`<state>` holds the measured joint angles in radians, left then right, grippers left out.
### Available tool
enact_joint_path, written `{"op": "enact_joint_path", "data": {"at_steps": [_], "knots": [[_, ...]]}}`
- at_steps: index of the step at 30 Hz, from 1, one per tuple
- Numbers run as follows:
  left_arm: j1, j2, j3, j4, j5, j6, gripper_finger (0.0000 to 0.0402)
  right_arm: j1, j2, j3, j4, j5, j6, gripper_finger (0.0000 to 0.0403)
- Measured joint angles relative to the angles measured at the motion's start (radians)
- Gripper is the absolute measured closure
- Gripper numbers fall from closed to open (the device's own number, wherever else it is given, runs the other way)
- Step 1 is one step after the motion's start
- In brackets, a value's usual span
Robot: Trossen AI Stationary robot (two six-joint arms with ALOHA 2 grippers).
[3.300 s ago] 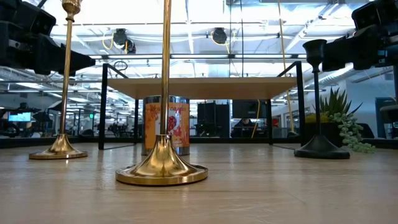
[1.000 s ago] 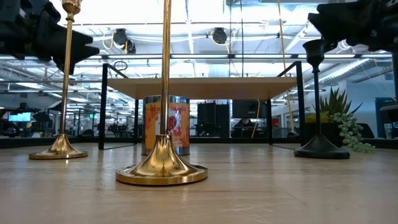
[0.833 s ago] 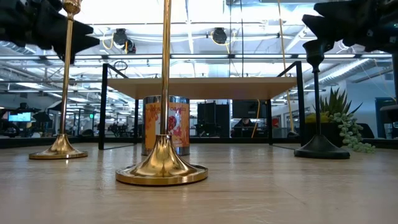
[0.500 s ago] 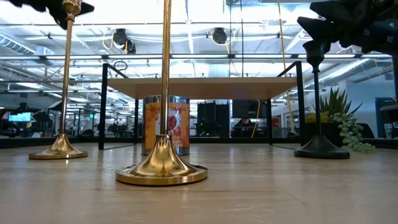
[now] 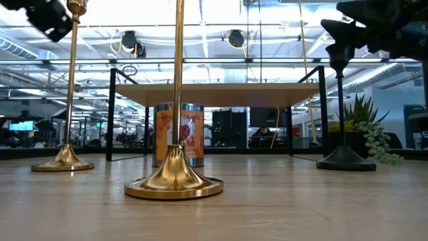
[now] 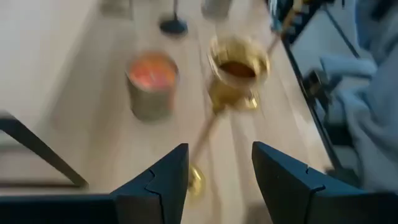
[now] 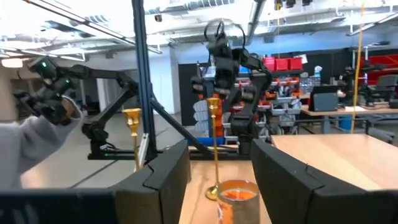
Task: Pick & Place candle stick holders
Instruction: Put the bottom orange scented candle on the shelf
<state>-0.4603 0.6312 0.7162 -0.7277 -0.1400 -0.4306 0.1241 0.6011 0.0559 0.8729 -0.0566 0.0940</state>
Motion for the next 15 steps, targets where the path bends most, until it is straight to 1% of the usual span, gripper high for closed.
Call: {"op": "enact_joint_path", "data": {"at_steps": [6, 10, 15], "knots": [[-0.086, 0.079, 0.0, -0.109, 0.019, -0.245, 0.022, 0.028, 0.0, 0.0, 0.028, 0.001, -0.008, 0.0234], [-0.144, 0.149, 0.0, -0.103, 0.058, -0.393, 0.022, 0.039, 0.0, 0.0, 0.029, 0.002, -0.008, 0.0234], [-0.225, 0.277, 0.0, -0.083, 0.046, -0.413, 0.022, 0.042, 0.012, 0.0, 0.028, 0.002, -0.028, 0.0234]]}}
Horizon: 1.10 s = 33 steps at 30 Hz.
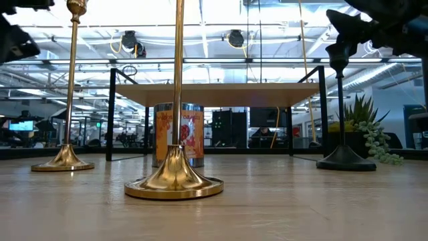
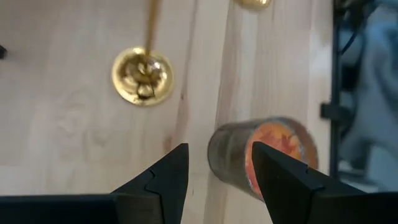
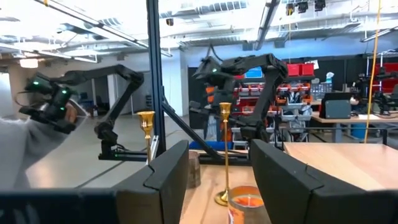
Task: Pick & Place candle stick holders
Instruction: Put the bottom orange scented candle on the shelf
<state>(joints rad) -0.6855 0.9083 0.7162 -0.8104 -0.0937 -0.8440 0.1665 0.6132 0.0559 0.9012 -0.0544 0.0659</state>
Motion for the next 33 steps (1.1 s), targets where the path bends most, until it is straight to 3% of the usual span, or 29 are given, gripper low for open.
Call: {"op": "enact_joint_path", "data": {"at_steps": [8, 17, 21, 27, 33], "knots": [[-0.077, 0.195, 0.0, 0.119, -0.008, 0.02, 0.022, 0.0, 0.008, 0.0, -0.001, 0.0, -0.008, 0.0234], [-0.085, 0.303, 0.0, 0.125, -0.012, 0.055, 0.0228, 0.0, 0.008, 0.0, 0.0, 0.001, -0.059, 0.0234], [-0.085, 0.314, 0.001, 0.141, 0.0, 0.076, 0.0274, -0.001, 0.008, 0.0, -0.001, 0.001, -0.06, 0.0234], [-0.084, 0.297, 0.0, 0.18, 0.012, 0.067, 0.0385, -0.001, 0.014, 0.0, -0.001, 0.001, -0.106, 0.0234], [-0.084, 0.293, -0.001, 0.179, 0.026, 0.003, 0.039, -0.001, 0.023, 0.0, -0.001, 0.001, -0.133, 0.0234]]}}
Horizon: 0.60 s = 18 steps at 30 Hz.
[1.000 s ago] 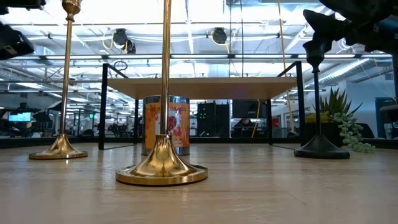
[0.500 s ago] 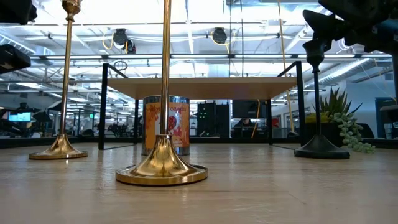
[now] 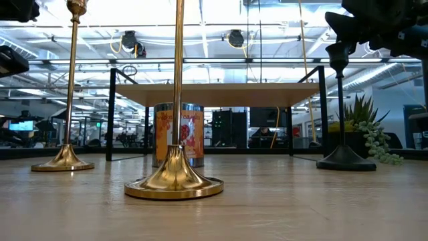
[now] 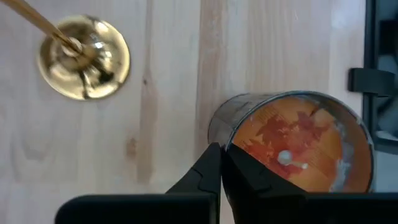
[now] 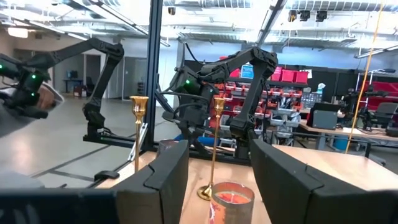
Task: Pick & Place candle stick holders
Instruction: Put the bottom orange scented candle on the shelf
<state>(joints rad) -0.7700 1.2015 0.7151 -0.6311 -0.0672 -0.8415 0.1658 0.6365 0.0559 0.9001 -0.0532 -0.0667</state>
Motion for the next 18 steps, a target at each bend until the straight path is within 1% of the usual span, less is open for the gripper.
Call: {"op": "enact_joint_path", "data": {"at_steps": [4, 8, 10, 14, 18], "knots": [[0.0, 0.0, 0.019, -0.025, 0.036, -0.015, 0.0394, 0.0, 0.003, 0.0, 0.0, 0.0, -0.002, 0.0234], [-0.001, 0.001, 0.115, -0.147, 0.021, -0.026, 0.0397, 0.0, 0.003, 0.0, 0.0, 0.0, -0.002, 0.0234], [-0.016, 0.001, 0.184, -0.27, -0.009, -0.027, 0.0397, 0.0, 0.003, 0.0, 0.0, 0.0, -0.002, 0.0234], [-0.033, 0.001, 0.345, -0.575, -0.048, -0.051, 0.0398, 0.0, 0.003, 0.0, 0.0, 0.0, -0.007, 0.0234], [-0.018, 0.001, 0.5, -0.88, -0.056, -0.157, 0.0398, 0.0, 0.003, 0.0, 0.0, 0.0, -0.01, 0.0234]]}}
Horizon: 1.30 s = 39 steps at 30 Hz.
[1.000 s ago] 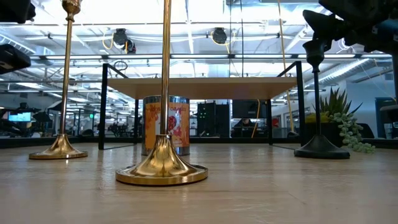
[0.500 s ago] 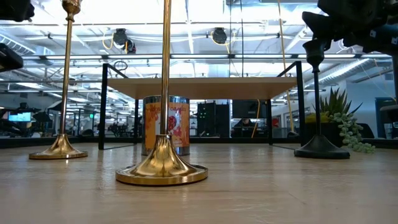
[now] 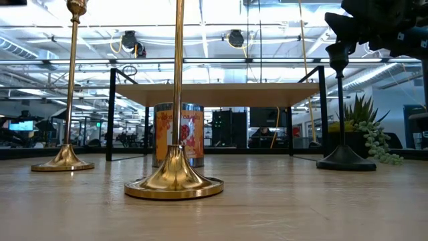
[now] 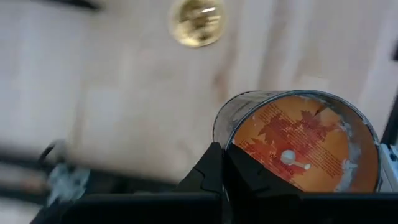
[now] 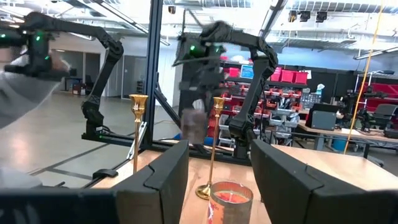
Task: Pick & Place candle stick holders
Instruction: Put the bottom orange scented candle on the shelf
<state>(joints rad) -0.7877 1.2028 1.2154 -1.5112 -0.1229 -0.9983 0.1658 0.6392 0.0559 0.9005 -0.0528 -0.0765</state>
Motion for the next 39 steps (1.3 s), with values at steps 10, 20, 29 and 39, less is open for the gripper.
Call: {"op": "enact_joint_path", "data": {"at_steps": [10, 20, 29, 39], "knots": [[0.167, -0.037, 0.118, -0.058, -0.195, 0.22, 0.04, 0.0, 0.003, 0.0, 0.0, 0.003, -0.042, 0.0234], [0.415, -0.037, 0.122, -0.057, -0.197, 0.487, 0.04, -0.001, 0.015, 0.0, 0.0, 0.003, -0.048, 0.0234], [0.625, -0.037, 0.122, -0.056, -0.297, 0.709, 0.04, -0.001, 0.027, 0.0, 0.001, 0.003, -0.048, 0.0234], [0.69, -0.031, 0.122, 0.018, -0.465, 0.842, 0.04, -0.001, 0.027, 0.0, 0.008, 0.003, -0.048, 0.0234]]}}
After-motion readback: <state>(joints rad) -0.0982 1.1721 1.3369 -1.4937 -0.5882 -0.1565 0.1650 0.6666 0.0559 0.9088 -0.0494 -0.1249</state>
